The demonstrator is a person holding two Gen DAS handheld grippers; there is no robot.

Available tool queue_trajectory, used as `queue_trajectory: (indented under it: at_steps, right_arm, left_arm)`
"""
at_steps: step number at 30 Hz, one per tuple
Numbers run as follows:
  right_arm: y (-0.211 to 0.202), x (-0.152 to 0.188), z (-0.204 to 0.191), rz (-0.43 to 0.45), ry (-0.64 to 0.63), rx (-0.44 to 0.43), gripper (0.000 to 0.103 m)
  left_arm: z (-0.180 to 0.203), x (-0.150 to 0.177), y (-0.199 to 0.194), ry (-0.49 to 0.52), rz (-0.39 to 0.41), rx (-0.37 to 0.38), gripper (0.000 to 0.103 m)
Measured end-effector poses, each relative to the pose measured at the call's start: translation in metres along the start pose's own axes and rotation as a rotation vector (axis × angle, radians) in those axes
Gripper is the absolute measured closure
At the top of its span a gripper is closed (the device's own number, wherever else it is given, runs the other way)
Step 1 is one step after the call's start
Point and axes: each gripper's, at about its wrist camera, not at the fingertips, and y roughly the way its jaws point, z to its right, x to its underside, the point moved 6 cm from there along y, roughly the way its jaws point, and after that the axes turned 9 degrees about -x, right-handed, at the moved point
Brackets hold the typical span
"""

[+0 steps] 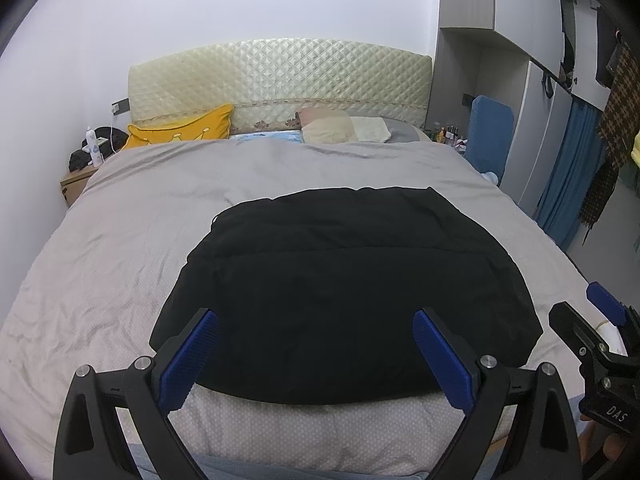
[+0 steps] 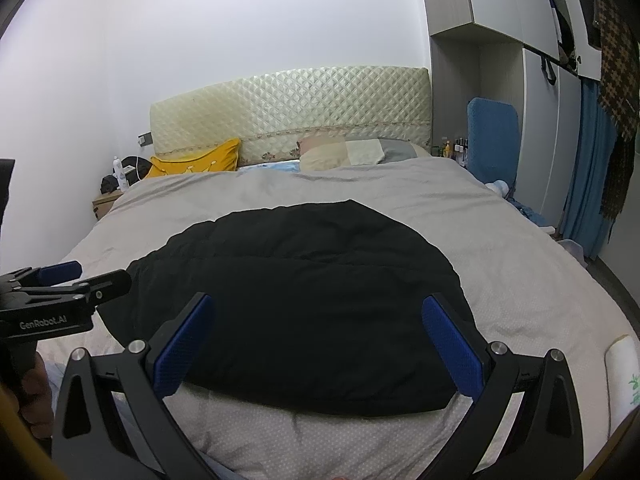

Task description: Fold large clothes

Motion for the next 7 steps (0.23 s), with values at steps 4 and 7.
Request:
queue_trajectory:
  at_steps: [4,7]
  right_arm:
    - [-0.0016,-0.0012,-0.0008,0.006,-0.002,0.001,0.0]
    - [-0.0021,-0.0011,-0.0022,0.006,-0.001,-0.001,0.0]
  left_arm:
    - [0.0006,0.0014,0.0003,-0.002,-0.002,-0.001,0.004]
    - [-0.0001,0.0019,-0.0011,-0.001,0.0,0.002,0.004]
